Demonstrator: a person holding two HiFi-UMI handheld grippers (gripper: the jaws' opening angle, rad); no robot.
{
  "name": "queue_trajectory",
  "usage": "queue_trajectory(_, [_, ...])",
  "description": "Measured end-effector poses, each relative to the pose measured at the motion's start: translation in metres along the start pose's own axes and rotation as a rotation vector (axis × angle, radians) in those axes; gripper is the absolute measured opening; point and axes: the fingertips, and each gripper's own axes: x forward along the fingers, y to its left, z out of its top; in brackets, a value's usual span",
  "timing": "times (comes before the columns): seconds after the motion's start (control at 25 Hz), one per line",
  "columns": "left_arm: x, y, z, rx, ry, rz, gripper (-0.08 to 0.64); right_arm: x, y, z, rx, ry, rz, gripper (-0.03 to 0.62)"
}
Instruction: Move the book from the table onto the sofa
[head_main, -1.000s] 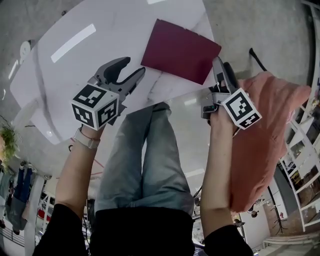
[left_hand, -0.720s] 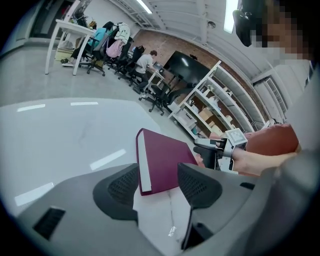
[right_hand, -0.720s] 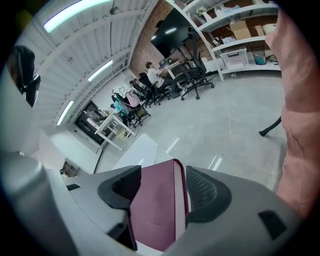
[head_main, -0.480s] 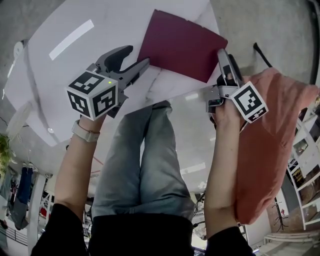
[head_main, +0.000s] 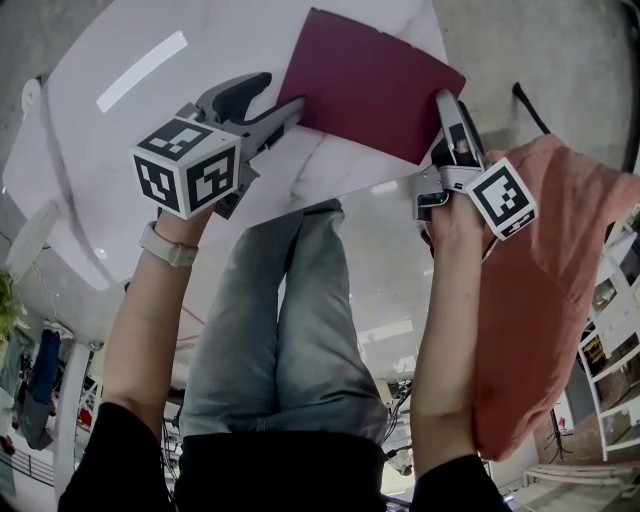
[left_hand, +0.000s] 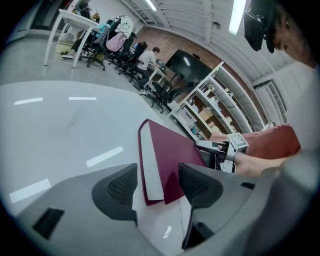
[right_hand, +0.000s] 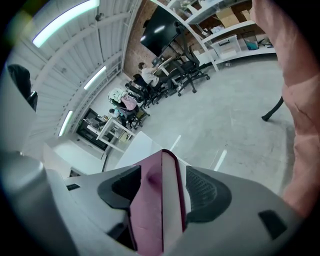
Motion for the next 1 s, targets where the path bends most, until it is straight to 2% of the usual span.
queue_trajectory(0.28, [0.012, -0.002, -0.001, -0.023, 0.007, -0.033, 0.245, 0.009, 0.003, -0.008, 0.013, 0.034, 0.051, 0.275])
queue_trajectory(0.4, [0.013, -0.003, 0.001, -0.032, 0.004, -0.040, 0.245, 0.009, 0.004, -0.011, 0.040, 0.042, 0.047, 0.275])
queue_trajectory(0.6, [0.014, -0.004, 0.000, -0.031, 0.009, -0.049, 0.245, 0.010, 0.006, -0.011, 0.020, 0.047, 0.071, 0.275])
queue_trajectory(1.0, [0.014, -0.005, -0.002, -0.021, 0.013, -0.046, 0.229, 0.013, 0.007, -0.015, 0.058, 0.081, 0.079, 0.273])
